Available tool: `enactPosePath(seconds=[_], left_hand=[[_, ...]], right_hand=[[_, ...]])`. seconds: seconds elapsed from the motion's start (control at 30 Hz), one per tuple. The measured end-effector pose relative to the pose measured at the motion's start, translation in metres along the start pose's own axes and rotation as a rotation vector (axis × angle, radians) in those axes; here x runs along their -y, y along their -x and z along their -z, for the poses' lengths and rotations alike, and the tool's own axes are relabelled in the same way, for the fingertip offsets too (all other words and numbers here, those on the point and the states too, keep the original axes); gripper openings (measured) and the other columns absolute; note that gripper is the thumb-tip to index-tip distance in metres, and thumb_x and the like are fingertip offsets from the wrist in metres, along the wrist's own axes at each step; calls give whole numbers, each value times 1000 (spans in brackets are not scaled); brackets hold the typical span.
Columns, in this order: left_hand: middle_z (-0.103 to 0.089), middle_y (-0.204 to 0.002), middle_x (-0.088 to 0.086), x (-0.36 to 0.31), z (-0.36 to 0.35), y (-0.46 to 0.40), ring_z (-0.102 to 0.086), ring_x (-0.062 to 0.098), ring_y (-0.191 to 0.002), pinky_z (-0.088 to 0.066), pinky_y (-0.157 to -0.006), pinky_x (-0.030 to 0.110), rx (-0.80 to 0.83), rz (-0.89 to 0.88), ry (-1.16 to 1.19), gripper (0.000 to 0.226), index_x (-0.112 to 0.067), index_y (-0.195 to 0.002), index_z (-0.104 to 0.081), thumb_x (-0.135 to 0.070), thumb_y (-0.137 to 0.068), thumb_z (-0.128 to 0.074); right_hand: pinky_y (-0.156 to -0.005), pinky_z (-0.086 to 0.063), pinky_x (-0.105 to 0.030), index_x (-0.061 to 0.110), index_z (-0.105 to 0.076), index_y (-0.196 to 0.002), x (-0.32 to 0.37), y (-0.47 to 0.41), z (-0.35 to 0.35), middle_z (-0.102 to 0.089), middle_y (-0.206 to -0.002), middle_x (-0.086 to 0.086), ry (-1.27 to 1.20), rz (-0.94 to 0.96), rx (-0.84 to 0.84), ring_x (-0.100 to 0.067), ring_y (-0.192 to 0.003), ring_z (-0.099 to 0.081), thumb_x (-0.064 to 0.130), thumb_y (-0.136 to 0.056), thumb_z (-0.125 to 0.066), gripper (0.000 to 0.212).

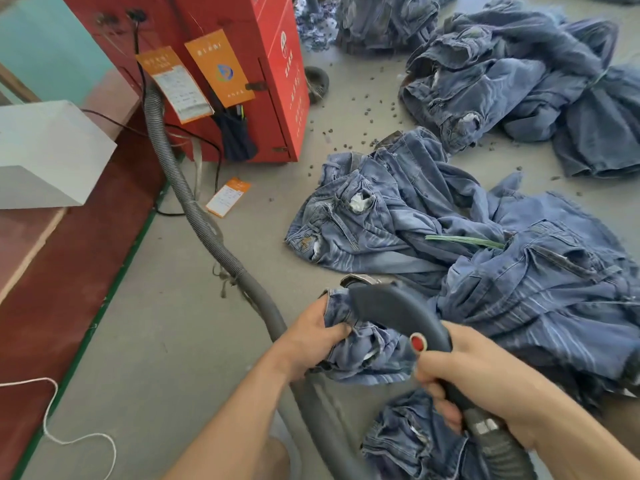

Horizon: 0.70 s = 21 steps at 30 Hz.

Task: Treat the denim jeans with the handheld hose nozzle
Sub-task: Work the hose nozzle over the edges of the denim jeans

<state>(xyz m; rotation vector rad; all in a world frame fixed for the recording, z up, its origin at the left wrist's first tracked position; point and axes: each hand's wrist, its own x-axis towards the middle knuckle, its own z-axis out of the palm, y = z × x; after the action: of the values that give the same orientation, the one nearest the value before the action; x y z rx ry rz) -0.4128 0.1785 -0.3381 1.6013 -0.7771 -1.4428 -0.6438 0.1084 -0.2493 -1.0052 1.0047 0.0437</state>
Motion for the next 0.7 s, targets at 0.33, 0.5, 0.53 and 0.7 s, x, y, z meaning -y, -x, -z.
enactPosePath(seconds=[0.33,0.5,0.53,0.7], left_hand=[[-79,-98,-18,2,9,0,-72,-3,-98,-53,-82,13,56,-56,-168,45,-23,-105,-69,16,-89,-57],[-74,-116,6,6,12,-6,-69,17,-113,-55,-100,39,2,-111,-388,38,-11,-111,-72,14,-86,-56],[-70,-121,8,9,12,-8,-66,19,-116,-53,-104,43,-27,-107,-479,35,-11,-113,-71,9,-87,-59],[-72,-128,10,20,3,-5,-66,27,-123,-51,-108,51,-97,3,169,58,-11,-135,-56,4,-79,-62]], right_hand=[[-44,-42,-31,13,-48,-84,3,-4,5,-51,-62,-15,21,80,-52,-24,-44,-43,6,-84,-63,16],[-47,-41,-32,12,-47,-86,6,-17,-5,-50,-64,-15,46,1,-17,-23,-44,-42,2,-84,-61,18],[-46,-41,-31,11,-46,-88,7,-21,-2,-50,-64,-15,24,6,-59,-23,-44,-42,-1,-86,-59,18],[-46,-42,-34,13,-45,-88,-4,-17,9,-49,-63,-14,-143,94,-217,-24,-46,-43,3,-88,-63,21]])
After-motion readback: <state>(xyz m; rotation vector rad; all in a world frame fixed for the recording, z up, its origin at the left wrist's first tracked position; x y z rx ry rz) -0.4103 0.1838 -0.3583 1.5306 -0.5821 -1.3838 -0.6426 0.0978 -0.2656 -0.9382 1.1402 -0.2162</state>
